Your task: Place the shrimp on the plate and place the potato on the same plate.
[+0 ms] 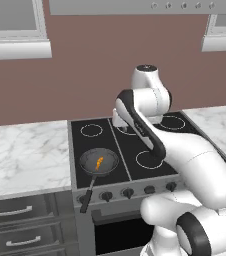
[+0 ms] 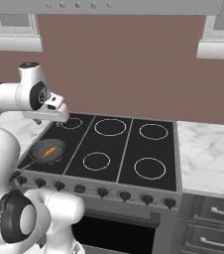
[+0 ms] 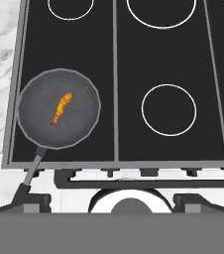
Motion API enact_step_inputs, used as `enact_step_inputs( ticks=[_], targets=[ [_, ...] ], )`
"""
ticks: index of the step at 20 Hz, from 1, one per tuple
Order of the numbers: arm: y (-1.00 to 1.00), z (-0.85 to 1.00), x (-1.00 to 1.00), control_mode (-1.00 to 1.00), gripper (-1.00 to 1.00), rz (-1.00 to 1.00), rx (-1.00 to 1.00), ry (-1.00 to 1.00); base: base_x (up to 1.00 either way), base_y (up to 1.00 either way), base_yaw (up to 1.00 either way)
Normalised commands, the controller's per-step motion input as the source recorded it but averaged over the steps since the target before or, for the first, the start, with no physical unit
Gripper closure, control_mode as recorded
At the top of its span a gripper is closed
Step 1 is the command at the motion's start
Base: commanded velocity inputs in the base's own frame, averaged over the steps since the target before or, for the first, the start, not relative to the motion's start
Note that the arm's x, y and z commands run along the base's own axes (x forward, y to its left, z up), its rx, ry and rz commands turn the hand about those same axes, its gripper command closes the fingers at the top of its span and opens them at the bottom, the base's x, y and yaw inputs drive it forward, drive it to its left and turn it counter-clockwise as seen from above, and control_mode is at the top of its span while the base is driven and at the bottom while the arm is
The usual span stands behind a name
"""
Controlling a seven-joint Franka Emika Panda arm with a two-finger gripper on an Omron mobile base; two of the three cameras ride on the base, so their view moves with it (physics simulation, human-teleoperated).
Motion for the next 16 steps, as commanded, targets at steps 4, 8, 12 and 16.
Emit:
enact_step_inputs(
  ticks=[4, 8, 12, 16],
  targets=[
    [0.43, -0.50, 0.06, -1.00, -1.00, 0.00, 0.00, 0.04, 0.00, 0.00, 0.00],
    [0.33, -0.46, 0.18, -1.00, -1.00, 0.00, 0.03, 0.08, 0.00, 0.00, 0.00],
    [0.43, -0.46, 0.48, -1.00, -1.00, 0.00, 0.02, 0.07, 0.00, 0.00, 0.00],
    [0.14, -0.38, 0.15, -1.00, -1.00, 0.00, 0.02, 0.01, 0.00, 0.00, 0.00]
  ],
)
